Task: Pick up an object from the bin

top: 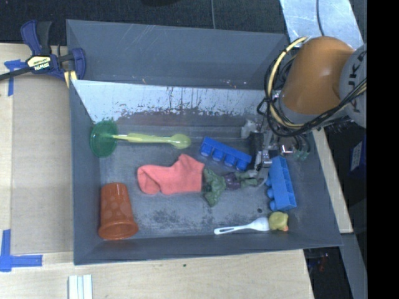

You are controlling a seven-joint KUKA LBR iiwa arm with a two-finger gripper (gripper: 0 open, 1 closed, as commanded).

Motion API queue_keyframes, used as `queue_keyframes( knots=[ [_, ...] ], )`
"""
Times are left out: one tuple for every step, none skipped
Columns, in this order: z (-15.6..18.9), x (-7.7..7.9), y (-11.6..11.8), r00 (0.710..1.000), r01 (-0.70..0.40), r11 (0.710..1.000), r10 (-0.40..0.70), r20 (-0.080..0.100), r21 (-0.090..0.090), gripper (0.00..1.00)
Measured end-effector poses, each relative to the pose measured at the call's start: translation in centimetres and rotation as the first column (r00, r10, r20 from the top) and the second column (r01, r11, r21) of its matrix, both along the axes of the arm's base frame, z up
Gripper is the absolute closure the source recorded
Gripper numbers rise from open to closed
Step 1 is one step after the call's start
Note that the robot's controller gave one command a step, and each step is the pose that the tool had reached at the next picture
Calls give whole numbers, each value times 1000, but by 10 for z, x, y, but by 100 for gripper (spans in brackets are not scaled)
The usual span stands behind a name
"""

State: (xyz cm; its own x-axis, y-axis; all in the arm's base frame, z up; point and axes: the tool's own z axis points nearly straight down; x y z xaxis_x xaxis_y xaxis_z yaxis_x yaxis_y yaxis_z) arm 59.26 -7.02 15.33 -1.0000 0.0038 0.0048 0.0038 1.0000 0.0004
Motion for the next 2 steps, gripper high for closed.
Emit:
queue_keyframes(
  knots=[
    [5,2,0,1000,-3,1000,3,9,-1,100],
    [5,2,0,1000,-4,1000,4,9,-1,100]
  ],
)
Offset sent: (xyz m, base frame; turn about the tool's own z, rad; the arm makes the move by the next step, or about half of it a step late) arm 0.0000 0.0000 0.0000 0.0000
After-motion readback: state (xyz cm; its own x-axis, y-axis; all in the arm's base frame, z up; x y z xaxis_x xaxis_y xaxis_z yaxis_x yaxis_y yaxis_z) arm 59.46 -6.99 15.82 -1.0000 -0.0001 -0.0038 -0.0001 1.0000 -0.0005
